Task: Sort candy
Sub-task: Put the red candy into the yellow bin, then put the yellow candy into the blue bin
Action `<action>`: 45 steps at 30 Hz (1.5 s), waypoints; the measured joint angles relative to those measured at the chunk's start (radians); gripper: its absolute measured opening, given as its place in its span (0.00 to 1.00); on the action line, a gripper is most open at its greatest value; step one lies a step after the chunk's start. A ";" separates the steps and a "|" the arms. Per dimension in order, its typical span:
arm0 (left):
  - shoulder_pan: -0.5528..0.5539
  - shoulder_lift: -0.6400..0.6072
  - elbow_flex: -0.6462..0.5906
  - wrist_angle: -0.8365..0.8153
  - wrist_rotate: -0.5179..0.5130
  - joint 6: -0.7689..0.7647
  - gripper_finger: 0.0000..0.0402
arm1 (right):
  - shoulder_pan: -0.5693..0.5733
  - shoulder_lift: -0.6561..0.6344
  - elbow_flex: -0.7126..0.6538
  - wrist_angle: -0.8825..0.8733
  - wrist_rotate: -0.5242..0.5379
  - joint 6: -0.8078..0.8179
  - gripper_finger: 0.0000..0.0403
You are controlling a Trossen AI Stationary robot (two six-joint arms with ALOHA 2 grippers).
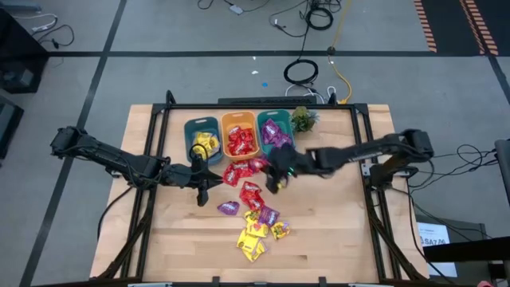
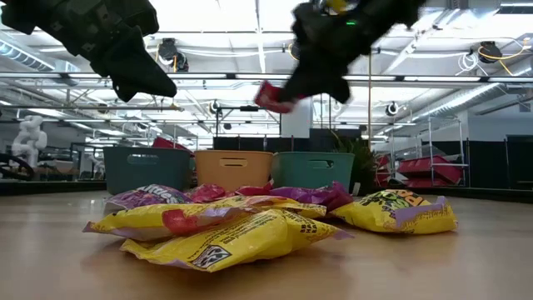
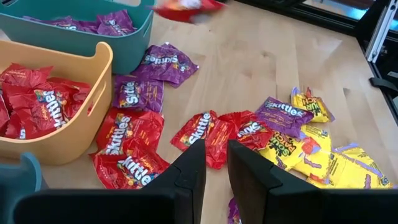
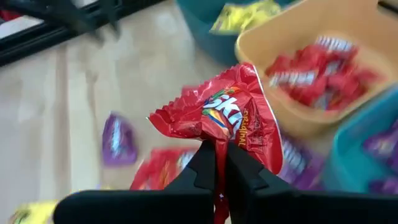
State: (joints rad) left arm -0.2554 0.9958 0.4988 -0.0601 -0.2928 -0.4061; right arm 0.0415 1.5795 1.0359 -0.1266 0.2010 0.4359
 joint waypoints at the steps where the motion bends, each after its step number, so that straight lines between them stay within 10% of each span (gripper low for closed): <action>1: 0.000 0.000 0.000 0.000 0.000 0.000 0.19 | -0.026 0.023 0.048 -0.032 -0.012 -0.025 0.00; 14: 0.000 0.000 0.000 0.000 0.000 -0.001 0.19 | -0.269 0.410 0.518 -0.184 -0.018 -0.151 0.12; 30: 0.000 0.000 0.000 -0.001 0.000 -0.001 0.19 | -0.285 0.437 0.530 -0.208 -0.021 -0.168 0.57; 45: 0.000 0.000 0.000 -0.001 0.000 -0.001 0.19 | -0.275 0.407 0.530 -0.326 -0.016 -0.172 0.63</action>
State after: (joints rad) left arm -0.2554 0.9958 0.4988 -0.0608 -0.2928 -0.4068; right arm -0.2339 1.9866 1.5654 -0.4531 0.1852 0.2638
